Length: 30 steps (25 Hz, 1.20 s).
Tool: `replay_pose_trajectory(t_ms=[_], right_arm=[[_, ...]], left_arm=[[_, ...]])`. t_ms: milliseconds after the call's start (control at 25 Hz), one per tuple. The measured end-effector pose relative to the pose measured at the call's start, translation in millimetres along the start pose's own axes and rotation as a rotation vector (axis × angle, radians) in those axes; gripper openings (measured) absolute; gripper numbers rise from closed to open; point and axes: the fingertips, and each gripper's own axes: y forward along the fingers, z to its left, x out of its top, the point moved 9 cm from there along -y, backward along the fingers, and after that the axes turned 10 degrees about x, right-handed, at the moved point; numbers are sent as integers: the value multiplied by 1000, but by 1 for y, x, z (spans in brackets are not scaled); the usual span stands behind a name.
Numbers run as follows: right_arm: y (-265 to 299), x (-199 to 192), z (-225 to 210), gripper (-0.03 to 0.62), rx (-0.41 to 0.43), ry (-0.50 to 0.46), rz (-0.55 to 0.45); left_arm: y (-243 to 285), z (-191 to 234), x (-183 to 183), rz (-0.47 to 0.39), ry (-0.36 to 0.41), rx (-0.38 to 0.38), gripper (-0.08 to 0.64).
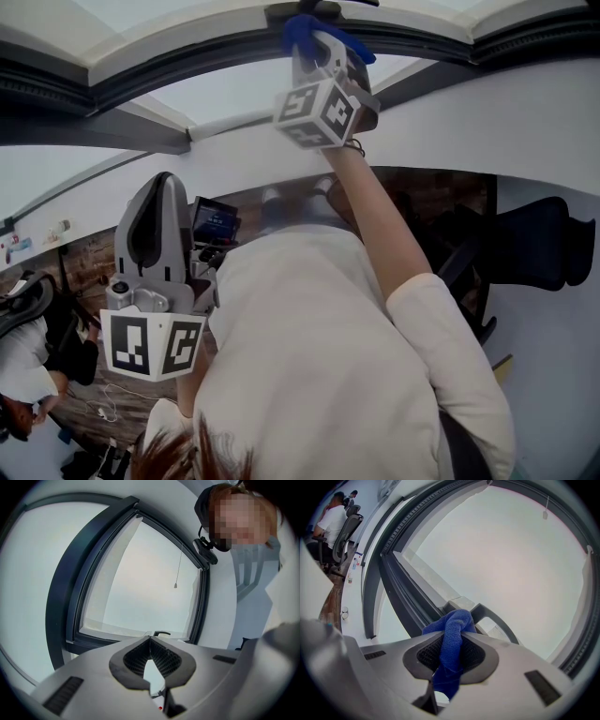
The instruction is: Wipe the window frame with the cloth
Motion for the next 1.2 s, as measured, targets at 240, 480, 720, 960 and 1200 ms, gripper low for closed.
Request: replay_pose_trajectory(t_ms=[240, 480, 720, 960, 1200], right_arm=[[0, 3, 5, 67, 13, -19, -4], [2, 8, 11, 67, 25, -32, -18], [3, 9, 12, 67, 34, -30, -29], [7, 9, 13, 67, 44, -29, -34], [5, 5, 5, 69, 111, 57, -92]], left_arm=[[-5, 1, -1, -8, -9, 14, 9], [-7, 3, -3, -11, -12, 25, 9], [-8, 2, -2, -11, -10, 37, 9], [-5, 2, -2, -16, -9, 37, 9], [-10, 1, 1, -25, -2, 56, 9]])
